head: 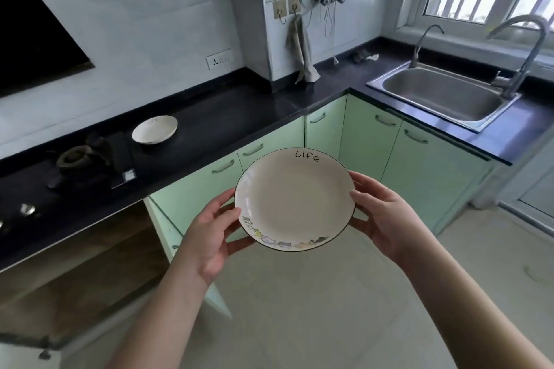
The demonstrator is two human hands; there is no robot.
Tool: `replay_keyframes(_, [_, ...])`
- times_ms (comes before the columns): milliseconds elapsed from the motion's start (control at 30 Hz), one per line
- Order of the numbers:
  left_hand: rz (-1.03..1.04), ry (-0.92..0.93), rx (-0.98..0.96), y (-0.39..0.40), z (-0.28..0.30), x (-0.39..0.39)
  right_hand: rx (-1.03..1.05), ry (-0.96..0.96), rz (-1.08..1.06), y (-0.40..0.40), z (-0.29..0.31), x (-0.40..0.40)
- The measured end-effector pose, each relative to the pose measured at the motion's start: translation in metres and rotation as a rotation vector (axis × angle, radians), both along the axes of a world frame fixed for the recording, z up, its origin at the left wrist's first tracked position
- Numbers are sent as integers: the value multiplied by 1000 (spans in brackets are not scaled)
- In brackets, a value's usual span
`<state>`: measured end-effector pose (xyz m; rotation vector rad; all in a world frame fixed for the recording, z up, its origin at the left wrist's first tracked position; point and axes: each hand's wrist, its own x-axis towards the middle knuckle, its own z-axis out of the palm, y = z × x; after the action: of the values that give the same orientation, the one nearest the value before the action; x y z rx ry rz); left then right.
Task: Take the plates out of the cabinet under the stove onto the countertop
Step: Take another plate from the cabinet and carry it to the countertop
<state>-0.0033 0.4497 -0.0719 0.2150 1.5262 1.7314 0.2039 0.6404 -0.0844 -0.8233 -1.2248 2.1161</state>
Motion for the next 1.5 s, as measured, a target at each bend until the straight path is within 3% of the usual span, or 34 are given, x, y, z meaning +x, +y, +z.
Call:
replay_keyframes(700, [38,-17,35,103,-27,-231,17,-95,73,120,-22,-243])
replay_keyframes(1167, [-12,-8,-58,253,-53,-328,-13,-140,168,288,-60,-359])
replay_keyframes(1333, [98,-15,-87,275,-62,-359,22,-192,270,327,-67,-416])
replay_keyframes(1500, [302,-177,-68,272,-73,-405,51,-222,369,328,-77,-482])
